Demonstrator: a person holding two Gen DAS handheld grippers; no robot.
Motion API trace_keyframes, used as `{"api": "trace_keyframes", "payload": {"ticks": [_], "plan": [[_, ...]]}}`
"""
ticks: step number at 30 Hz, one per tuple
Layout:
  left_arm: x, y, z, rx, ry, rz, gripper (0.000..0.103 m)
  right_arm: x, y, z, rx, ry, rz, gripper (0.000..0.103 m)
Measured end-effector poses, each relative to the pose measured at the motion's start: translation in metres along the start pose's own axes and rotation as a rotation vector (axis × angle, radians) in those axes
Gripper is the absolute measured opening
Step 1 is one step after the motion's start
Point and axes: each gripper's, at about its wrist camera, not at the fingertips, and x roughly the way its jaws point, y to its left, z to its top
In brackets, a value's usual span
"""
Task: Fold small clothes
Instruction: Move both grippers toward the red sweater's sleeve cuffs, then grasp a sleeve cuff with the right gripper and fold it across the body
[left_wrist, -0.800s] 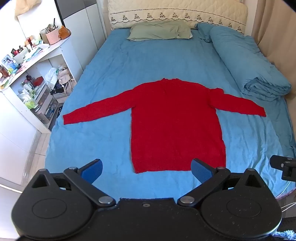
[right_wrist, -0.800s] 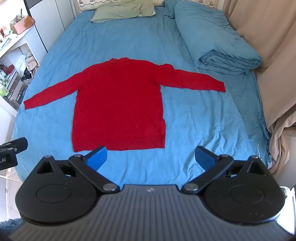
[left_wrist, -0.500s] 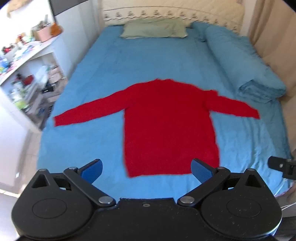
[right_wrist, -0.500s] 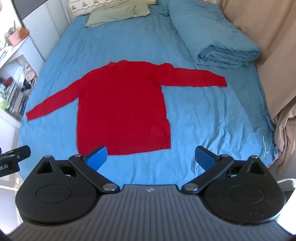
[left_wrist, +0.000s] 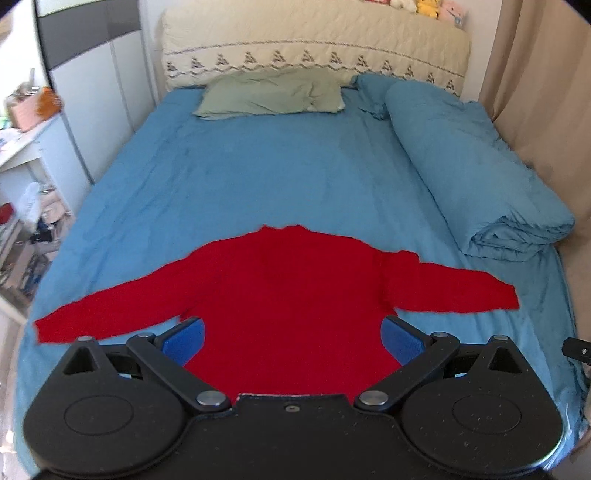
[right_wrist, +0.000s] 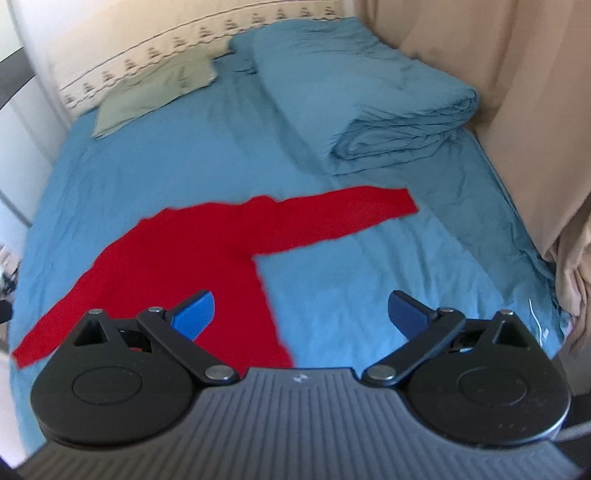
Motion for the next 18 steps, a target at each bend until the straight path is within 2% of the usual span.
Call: {"api": "trace_keyframes", "payload": {"ticks": [6,12,18], "plan": [[0.124,-0.047,0.024,0.0,0.053,-0.003,0.103,0.135,-0.066,0.036,0.11,0.007,-0.009,0.103],[0.246,-0.086,0.035,0.001,0.09,0.003,0.103,0.257,-0.125,0.056,0.197,0.002,-0.018,0.103],[0.346,-0.111,0.039,-0.018,0.121,-0.016,0.103,0.347,-0.161,0.06,0.295,-0.011,-0.014,0.092]]}}
